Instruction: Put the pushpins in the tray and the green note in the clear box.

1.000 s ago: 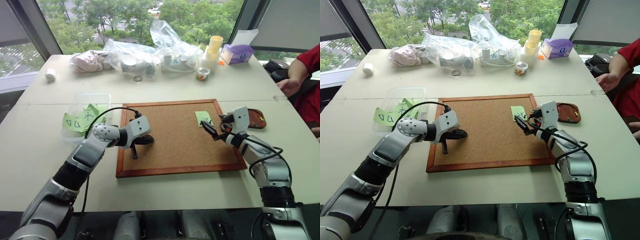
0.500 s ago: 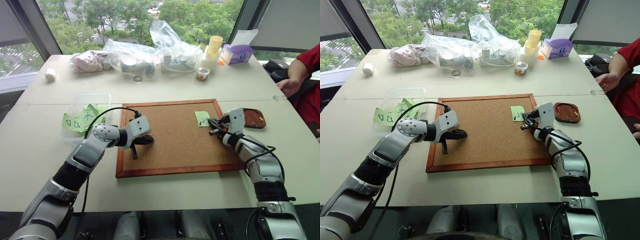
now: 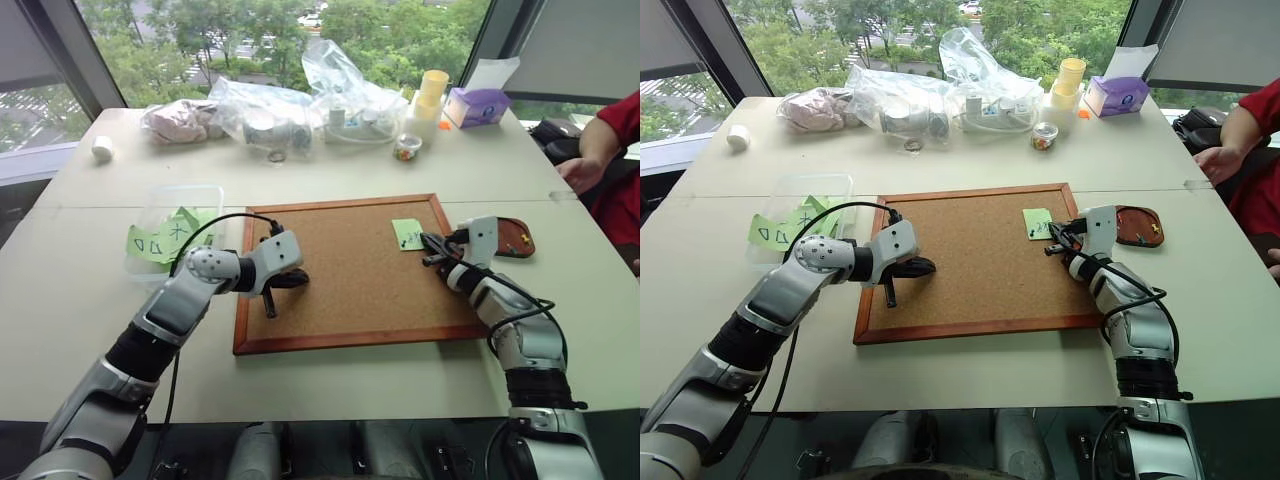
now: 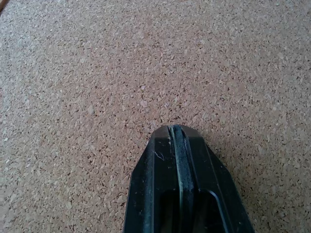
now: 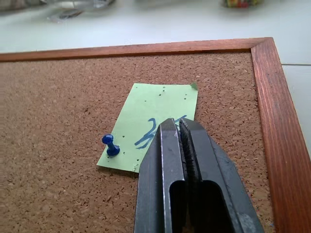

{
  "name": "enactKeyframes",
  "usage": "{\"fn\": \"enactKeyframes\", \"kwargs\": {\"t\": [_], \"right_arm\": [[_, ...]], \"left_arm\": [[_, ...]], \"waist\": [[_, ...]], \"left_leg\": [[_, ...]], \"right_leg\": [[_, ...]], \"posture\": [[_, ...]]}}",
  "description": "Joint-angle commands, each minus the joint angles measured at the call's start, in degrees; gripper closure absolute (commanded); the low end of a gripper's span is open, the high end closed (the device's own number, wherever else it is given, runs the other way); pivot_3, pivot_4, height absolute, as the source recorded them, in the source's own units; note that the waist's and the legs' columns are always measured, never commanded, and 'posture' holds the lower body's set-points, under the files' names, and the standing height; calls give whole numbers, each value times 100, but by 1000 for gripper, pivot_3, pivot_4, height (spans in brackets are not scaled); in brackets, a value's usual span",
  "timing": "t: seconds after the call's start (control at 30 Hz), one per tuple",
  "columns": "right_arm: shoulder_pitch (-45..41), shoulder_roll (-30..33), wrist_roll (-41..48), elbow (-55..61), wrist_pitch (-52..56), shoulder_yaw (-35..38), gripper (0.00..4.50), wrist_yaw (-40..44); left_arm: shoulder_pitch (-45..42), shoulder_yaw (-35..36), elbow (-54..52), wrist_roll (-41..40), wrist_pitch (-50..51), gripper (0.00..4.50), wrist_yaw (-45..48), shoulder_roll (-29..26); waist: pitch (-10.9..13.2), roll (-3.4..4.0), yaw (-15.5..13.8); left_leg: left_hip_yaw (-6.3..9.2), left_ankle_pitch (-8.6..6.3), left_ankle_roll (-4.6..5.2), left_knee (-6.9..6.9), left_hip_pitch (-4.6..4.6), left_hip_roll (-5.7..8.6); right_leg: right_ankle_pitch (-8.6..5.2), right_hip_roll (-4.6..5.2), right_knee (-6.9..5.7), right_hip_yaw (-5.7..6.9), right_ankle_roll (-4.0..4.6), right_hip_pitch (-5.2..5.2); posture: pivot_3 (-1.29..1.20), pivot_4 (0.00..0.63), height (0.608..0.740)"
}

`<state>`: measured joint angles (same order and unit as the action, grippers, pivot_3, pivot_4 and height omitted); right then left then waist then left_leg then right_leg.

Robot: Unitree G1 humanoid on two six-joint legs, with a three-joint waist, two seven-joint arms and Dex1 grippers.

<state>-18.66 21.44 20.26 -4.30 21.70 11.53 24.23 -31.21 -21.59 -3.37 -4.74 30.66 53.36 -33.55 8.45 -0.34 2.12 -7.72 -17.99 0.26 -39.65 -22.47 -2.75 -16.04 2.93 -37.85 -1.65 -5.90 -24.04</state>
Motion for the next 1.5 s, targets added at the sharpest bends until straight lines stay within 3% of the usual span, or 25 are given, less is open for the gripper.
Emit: {"fn": "enactKeyframes", "kwargs": {"t": [0.03, 0.3, 0.5, 0.87, 0.97, 1.2, 1.5], "right_arm": [[-83, 195, 185, 579, -14, 491, 4477, -189], [-225, 315, 192, 340, 139, 922, 4477, -624], [-677, 808, -833, -1143, -106, 785, 4477, -1566], [-1174, 817, -1045, -2397, -459, 796, 4477, -1814], [-1218, 802, -995, -2561, -533, 849, 3576, -1818], [-1253, 789, -826, -2577, -508, 958, 37, -1776], [-1242, 791, -622, -2423, -642, 1108, 37, -1752]], "left_arm": [[142, -110, 215, 229, 125, 4500, 17, -128], [93, -121, 295, 272, 54, 4500, 68, -90], [91, -128, 290, 274, 60, 4500, 60, -53], [128, -96, 230, 280, 113, 4500, 7, -23], [140, -84, 208, 276, 134, 4500, -6, -32], [144, -79, 201, 277, 151, 4500, -17, -30], [127, -84, 214, 276, 146, 4500, -16, -18]], "waist": [[-2, -8, -1], [-5, -9, 14], [-5, -9, 22], [-5, -9, 27], [-5, -8, 28], [-5, -8, 29], [-5, -8, 29]], "left_leg": [[0, 0, 1, 0, 0, -1], [1, -11, 20, 2, 6, -3], [0, -8, 13, 2, 6, -1], [-1, 2, -3, 2, 6, -1], [-1, 2, -4, 2, 6, -1], [-1, 3, -4, 2, 6, -2], [-1, 3, -5, 2, 6, -2]], "right_leg": [[0, 0, 0, 0, 0, 0], [0, -3, 1, 1, 1, 5], [-1, -2, 1, 1, 2, 5], [-1, -2, 1, -1, 1, 5], [-1, -2, 2, -1, 1, 6], [0, -2, 1, -1, 1, 6], [0, -2, 1, -1, 1, 6]], "posture": [[0, 150, 735], [0, 150, 735], [0, 150, 735], [0, 150, 735], [0, 150, 735], [0, 150, 735], [0, 150, 735]]}}
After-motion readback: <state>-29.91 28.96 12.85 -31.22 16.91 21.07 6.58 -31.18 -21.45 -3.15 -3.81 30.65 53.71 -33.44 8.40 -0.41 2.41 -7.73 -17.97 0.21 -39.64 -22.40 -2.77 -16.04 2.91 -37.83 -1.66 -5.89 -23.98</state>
